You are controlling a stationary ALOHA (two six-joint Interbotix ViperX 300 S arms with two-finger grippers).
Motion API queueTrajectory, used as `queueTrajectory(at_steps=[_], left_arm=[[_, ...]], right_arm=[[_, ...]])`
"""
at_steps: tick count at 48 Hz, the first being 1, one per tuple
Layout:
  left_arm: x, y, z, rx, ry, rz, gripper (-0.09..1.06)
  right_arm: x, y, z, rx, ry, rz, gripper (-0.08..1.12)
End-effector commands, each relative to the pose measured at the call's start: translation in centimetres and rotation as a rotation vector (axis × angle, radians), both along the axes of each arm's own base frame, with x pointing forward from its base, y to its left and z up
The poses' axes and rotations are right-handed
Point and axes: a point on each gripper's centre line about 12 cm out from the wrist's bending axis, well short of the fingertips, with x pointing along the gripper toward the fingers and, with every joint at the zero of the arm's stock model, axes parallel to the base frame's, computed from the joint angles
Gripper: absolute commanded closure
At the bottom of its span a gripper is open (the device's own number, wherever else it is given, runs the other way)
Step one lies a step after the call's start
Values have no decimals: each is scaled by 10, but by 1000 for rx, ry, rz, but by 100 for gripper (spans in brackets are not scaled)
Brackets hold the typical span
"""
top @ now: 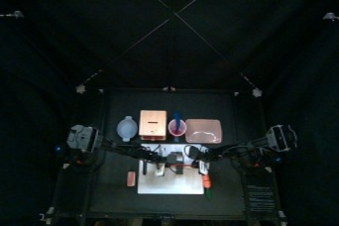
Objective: Place sushi on board then cut the sushi with the knife then place the pieces on the plate
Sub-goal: Cut the sushi into 4 pieces
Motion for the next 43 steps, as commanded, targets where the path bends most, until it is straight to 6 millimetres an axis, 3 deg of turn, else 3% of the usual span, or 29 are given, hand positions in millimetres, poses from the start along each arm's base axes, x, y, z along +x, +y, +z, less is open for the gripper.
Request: queueTrajectory(at_steps=[1, 43], left_arm=[[3, -1, 7, -3, -18, -2, 46], [8, 20, 7, 24, -29, 22, 46]], right_arm=[[2, 2, 1, 4, -3, 2, 64], [6, -13, 0, -39, -18, -12, 64]])
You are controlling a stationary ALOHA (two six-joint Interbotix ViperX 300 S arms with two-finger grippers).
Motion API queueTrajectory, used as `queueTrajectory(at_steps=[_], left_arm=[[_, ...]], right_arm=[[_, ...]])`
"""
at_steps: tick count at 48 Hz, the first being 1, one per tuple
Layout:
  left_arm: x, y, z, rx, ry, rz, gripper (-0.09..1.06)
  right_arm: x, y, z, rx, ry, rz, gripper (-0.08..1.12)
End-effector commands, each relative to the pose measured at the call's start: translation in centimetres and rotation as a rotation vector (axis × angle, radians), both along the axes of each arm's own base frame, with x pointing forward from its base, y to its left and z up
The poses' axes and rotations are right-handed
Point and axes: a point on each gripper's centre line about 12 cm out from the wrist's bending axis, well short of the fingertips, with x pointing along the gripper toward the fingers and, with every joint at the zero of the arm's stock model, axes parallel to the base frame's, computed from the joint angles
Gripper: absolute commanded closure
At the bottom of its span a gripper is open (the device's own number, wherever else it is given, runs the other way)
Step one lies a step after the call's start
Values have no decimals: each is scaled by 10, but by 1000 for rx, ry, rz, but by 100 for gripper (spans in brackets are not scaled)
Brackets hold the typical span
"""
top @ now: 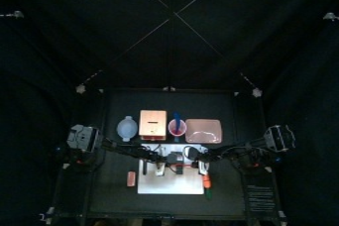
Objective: Place sushi on board then cut the sushi with the knife then place the pieces on the plate
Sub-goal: Cut the sushi into 4 pieces
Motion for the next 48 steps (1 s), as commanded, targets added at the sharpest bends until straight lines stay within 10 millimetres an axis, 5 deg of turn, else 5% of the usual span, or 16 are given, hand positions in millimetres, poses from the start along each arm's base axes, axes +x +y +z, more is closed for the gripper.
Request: queueTrajectory(at_steps=[1, 20, 38, 48], left_arm=[[5, 5, 8, 9, -22, 0, 46], [5, 6, 10, 15, -23, -2, 46], [3, 5, 55, 39, -110, -30, 46], [1, -11, 59, 40, -109, -70, 46]], right_arm=[[4, -4, 6, -3, -23, -11, 64], [6, -5, 11, -1, -33, -9, 64], [11, 0, 55, 9, -146, 27, 64], [5, 6, 67, 22, -178, 48, 64]])
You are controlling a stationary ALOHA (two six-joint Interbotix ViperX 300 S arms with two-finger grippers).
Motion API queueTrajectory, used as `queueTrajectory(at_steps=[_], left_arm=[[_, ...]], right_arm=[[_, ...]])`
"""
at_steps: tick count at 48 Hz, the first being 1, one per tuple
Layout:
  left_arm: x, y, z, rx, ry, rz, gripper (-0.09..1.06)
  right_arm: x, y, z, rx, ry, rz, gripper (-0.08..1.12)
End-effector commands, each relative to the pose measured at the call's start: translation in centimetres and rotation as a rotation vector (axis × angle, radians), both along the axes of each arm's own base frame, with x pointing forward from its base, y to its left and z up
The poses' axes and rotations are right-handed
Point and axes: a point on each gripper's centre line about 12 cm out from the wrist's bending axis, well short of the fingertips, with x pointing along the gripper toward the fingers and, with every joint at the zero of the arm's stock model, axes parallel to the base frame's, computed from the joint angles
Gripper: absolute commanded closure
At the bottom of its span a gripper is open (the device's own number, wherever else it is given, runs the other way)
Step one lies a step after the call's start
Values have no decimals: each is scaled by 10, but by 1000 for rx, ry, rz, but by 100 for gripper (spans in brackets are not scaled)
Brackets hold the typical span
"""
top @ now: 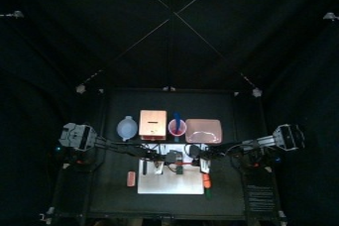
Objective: Place sushi on board then cut the sushi with the knife then place the pieces on the plate
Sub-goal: Cut the sushi into 4 pieces
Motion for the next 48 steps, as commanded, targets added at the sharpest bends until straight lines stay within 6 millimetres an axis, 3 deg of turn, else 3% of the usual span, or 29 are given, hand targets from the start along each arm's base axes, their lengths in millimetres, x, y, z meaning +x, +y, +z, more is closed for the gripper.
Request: queueTrajectory(at_steps=[1, 12, 48], left_arm=[[4, -12, 18, -3, -46, -28, 46], [3, -29, 16, -17, -35, -56, 46], [2, -37, 1, -73, 9, -26, 46]], right_arm=[[1, 7, 20, 10, -64, 20, 64], [-3, 15, 20, 37, -59, 30, 64], [-8, 25, 1, 75, 7, 25, 64]])
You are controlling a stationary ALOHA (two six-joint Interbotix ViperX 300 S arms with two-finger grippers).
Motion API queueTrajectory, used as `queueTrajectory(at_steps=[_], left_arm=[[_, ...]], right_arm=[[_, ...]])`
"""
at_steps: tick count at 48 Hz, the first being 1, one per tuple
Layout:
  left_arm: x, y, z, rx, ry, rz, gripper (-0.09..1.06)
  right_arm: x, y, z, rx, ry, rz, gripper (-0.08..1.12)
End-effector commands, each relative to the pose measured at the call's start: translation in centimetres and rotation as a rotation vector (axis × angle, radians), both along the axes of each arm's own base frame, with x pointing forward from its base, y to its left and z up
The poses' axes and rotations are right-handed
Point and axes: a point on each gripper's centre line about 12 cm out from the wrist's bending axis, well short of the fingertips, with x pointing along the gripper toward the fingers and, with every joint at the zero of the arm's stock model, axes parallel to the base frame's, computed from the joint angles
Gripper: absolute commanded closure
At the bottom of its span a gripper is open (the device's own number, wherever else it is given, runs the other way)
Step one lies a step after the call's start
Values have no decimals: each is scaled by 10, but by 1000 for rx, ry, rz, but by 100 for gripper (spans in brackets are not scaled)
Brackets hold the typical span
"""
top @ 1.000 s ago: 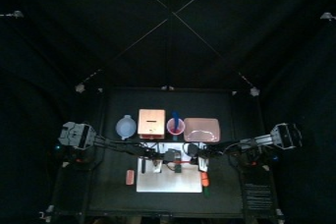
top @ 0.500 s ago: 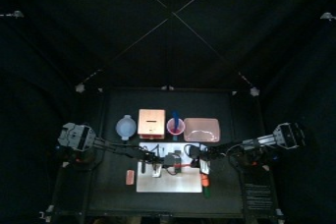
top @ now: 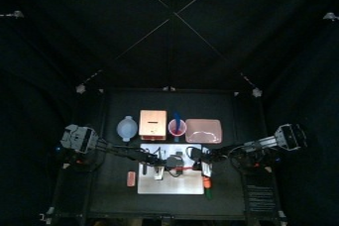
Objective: Place sushi on board then cut the sushi with the knife then place the pieces on the plate
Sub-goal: Cut the sushi into 4 pieces
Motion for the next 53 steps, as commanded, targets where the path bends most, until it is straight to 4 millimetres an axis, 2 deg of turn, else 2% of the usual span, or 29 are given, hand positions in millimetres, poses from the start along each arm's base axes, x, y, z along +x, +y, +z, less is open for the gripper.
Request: queueTrajectory(at_steps=[1, 16, 42, 53], left_arm=[[2, -3, 7, -2, -17, -8, 46], [2, -3, 0, -7, 1, -1, 46], [-1, -8, -26, -38, 69, 25, 46], [-3, -17, -24, -62, 71, 25, 46]], right_arm=[[1, 2, 2, 7, -6, -1, 64], [2, 8, -10, 17, 40, 3, 64], [9, 22, -37, 18, 120, 14, 64], [10, 39, -38, 52, 133, 32, 64]])
